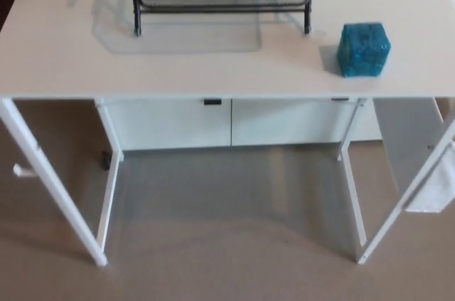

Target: The robot walks towards a desk on which a file tray is kept in the middle and a cube is kept to its right. The robot lifts the cube using its right hand and places it on the file tray.

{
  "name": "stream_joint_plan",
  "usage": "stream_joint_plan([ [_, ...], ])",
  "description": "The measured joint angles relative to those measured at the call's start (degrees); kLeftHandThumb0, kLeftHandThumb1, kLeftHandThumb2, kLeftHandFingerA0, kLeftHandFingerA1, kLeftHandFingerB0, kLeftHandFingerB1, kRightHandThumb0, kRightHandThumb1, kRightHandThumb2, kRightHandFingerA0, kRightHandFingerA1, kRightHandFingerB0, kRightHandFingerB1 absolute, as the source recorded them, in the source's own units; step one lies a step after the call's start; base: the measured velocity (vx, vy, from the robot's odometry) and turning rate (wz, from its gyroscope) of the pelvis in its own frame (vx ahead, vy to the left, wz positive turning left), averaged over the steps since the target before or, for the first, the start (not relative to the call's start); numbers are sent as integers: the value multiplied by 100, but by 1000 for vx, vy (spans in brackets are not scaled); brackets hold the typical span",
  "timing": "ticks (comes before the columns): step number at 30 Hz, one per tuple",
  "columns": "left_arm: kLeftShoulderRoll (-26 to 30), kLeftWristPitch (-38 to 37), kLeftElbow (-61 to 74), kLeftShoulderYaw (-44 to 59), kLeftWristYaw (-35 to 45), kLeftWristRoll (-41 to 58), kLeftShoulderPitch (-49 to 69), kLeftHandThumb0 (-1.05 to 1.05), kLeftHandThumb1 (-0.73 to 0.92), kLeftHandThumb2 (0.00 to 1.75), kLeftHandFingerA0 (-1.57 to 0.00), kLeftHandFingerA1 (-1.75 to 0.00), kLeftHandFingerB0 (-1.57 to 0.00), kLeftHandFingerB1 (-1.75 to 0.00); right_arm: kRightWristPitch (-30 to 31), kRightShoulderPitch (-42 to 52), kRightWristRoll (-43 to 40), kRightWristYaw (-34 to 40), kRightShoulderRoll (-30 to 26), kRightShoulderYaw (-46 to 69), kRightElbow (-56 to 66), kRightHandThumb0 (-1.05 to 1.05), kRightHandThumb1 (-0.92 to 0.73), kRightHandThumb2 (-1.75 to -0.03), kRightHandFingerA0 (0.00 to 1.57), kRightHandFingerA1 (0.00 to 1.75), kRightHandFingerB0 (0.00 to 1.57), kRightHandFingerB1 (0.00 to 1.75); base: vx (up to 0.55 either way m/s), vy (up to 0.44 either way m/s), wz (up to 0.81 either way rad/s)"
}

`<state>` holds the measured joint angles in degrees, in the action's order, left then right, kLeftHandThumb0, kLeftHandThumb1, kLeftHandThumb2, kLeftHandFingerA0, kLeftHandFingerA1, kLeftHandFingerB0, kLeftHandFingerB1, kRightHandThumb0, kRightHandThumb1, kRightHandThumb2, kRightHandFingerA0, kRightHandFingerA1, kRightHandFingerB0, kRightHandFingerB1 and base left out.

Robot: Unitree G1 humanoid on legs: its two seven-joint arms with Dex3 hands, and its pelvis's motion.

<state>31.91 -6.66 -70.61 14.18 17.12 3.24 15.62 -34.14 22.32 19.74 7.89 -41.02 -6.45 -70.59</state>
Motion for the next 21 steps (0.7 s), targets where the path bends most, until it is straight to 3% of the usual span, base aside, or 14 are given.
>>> stream_joint_plan([
  [1, -22, 5, -13, 5, 0, 0, -3, -65, -45, 139, -48, -139, -49, -135, 5, 9, -1, 1, 12, 0, -1, -74, -50, -90, 31, 61, 10, 48, 476, 257, 53],
  [5, 27, 0, -2, 32, 0, 6, -58, -61, -52, 130, -60, -143, -61, -139, -17, -12, 3, -5, 14, -3, 23, -74, -50, -90, 31, 61, 10, 48, 308, 203, -26],
  [6, 28, 0, -7, 38, 1, 8, -64, -80, -37, 175, -31, -152, -30, -146, -17, -9, 3, -6, 14, -3, 22, -74, -50, -90, 31, 61, 10, 48, 213, 149, -1],
  [9, 22, -1, 4, 35, 0, 6, -66, -79, -38, 175, -27, -151, -28, -145, -16, 2, 4, -9, 14, -4, 16, -74, -50, -90, 31, 61, 10, 48, 174, 82, 5],
  [10, 23, -1, 5, 35, 0, 6, -62, -66, -42, 141, -50, -140, -49, -135, -14, 7, 4, -9, 14, -4, 13, -74, -50, -90, 31, 61, 10, 48, 165, 49, 13],
  [11, 24, -1, 4, 35, -1, 6, -53, -66, -42, 141, -50, -140, -49, -135, -14, 7, 4, -10, 14, -6, 15, -74, -50, -90, 31, 61, 10, 48, 74, 38, 9],
  [12, 27, -2, 0, 35, -1, 4, -35, -78, -34, 175, -32, -152, -34, -146, -14, 7, 4, -10, 13, -6, 15, -74, -50, -90, 31, 61, 10, 48, 163, 22, 7],
  [14, 25, -1, -4, 32, -10, 2, 1, -71, -28, 175, -39, -152, -40, -146, -15, 9, 4, -11, 14, -8, 16, -74, -50, -90, 31, 61, 10, 48, 191, -6, 4],
  [15, 25, -1, -4, 31, -16, 1, 13, -62, -45, 140, -45, -137, -47, -133, -15, 10, 4, -11, 14, -9, 15, -74, -50, -90, 31, 61, 10, 48, 208, -57, 8],
  [16, 25, 0, -8, 29, -26, 0, 18, -72, -28, 175, -38, -150, -39, -144, -15, 11, 5, -12, 13, -10, 16, -74, -50, -90, 31, 61, 10, 48, 239, -96, 17],
  [17, 15, 0, -11, 8, -37, -7, 23, -76, -26, 175, -21, -139, -21, -133, -15, 10, 5, -12, 10, -11, 17, -74, -50, -90, 31, 61, 10, 48, 208, -151, -6],
  [19, 4, 0, 11, -39, -54, -22, 18, -77, -21, 174, -14, -133, -14, -128, -14, -22, 10, -15, 9, -21, 29, -74, -50, -90, 31, 61, 10, 48, 165, -89, 33],
  [20, 4, -1, 30, -41, -55, -21, 15, -77, -28, 175, -5, -134, -11, -131, 0, -24, 10, -15, -15, -21, 19, -74, -50, -90, 31, 61, 10, 48, 153, -77, -12],
  [21, -1, 3, 30, -38, -55, -20, 6, -70, -27, 175, -21, -140, -27, -137, 3, -28, 11, -15, -19, -21, 21, -74, -50, -90, 31, 61, 10, 48, 192, -129, -1],
])
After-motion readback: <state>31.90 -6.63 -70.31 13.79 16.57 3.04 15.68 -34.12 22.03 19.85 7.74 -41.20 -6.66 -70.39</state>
